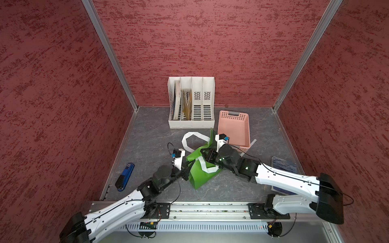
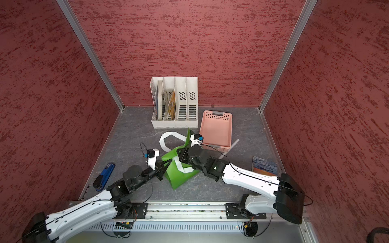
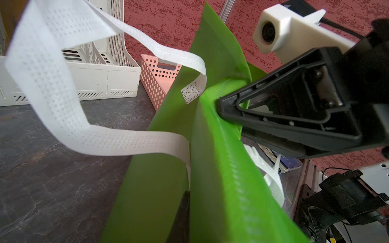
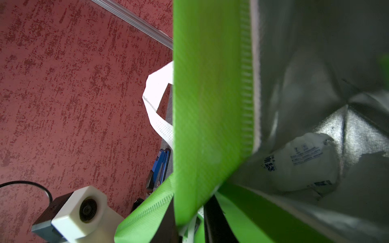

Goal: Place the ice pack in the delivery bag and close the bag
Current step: Seal the delivery bag at the center of the board.

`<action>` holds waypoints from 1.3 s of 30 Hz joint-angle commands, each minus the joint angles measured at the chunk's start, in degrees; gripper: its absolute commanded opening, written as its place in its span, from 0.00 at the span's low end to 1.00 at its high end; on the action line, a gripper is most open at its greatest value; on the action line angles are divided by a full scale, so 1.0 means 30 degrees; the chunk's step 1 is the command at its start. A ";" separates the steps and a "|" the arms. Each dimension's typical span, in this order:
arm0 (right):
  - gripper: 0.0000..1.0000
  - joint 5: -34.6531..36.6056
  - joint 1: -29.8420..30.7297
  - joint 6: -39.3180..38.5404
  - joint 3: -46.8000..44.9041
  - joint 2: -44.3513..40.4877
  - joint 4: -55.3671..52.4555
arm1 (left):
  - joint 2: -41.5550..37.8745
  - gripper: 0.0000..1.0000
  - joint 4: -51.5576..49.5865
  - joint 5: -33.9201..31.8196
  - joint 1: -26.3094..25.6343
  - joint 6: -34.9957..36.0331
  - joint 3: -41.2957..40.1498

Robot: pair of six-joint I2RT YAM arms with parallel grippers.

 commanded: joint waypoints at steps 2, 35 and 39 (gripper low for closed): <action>0.21 -0.0019 0.0199 -0.0200 -0.0926 -0.0492 -0.0237 | -0.0212 0.05 -0.0036 -0.0255 0.0130 -0.0185 0.0449; 0.00 0.1409 0.0427 -0.0011 -0.0864 0.1573 0.1191 | -0.1610 0.63 0.0834 0.1792 0.0143 -0.0842 0.0571; 0.00 0.1581 0.0473 -0.0210 -0.0894 0.1482 0.1275 | -0.0868 0.58 0.0082 0.1155 0.0142 -0.1405 0.1303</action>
